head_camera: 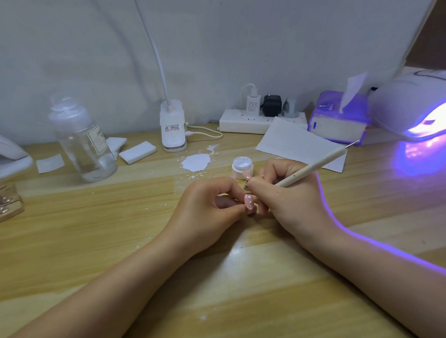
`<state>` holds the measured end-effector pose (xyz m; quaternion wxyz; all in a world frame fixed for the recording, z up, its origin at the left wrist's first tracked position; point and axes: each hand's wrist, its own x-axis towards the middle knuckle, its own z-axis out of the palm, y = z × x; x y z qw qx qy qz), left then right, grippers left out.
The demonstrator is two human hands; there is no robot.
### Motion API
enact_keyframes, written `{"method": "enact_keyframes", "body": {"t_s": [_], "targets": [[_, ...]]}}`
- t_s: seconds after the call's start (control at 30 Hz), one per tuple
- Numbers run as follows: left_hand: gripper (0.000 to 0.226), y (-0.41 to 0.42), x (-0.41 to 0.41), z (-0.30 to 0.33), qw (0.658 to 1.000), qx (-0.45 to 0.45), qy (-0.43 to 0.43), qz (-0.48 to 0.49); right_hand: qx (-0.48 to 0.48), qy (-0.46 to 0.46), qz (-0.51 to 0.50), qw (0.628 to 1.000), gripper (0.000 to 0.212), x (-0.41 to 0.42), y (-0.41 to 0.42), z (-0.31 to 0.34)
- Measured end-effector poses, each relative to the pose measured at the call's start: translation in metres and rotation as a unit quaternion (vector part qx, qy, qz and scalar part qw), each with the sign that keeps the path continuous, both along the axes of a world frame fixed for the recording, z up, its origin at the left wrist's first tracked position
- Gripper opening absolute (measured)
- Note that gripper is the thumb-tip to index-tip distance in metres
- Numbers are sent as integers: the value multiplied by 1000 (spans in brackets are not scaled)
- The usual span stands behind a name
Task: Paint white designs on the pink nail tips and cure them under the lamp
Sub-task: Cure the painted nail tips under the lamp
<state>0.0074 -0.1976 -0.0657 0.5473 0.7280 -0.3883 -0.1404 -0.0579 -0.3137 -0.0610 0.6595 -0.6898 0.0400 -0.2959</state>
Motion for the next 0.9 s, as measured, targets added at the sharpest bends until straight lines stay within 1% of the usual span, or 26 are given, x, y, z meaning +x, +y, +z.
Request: {"method": "enact_keyframes", "body": {"t_s": [0.3,0.47,0.9], "targets": [[15,0,0,0,1000,-4,1,-5,7,-3,3,1000,40,-1,1,1],[12,0,0,0,1000,-1,-1,-1,6,-2,1,1000,39,-1,1,1],[19,0,0,0,1000,-1,-4,-5,7,-4,-4,1000,40,0,0,0]]}}
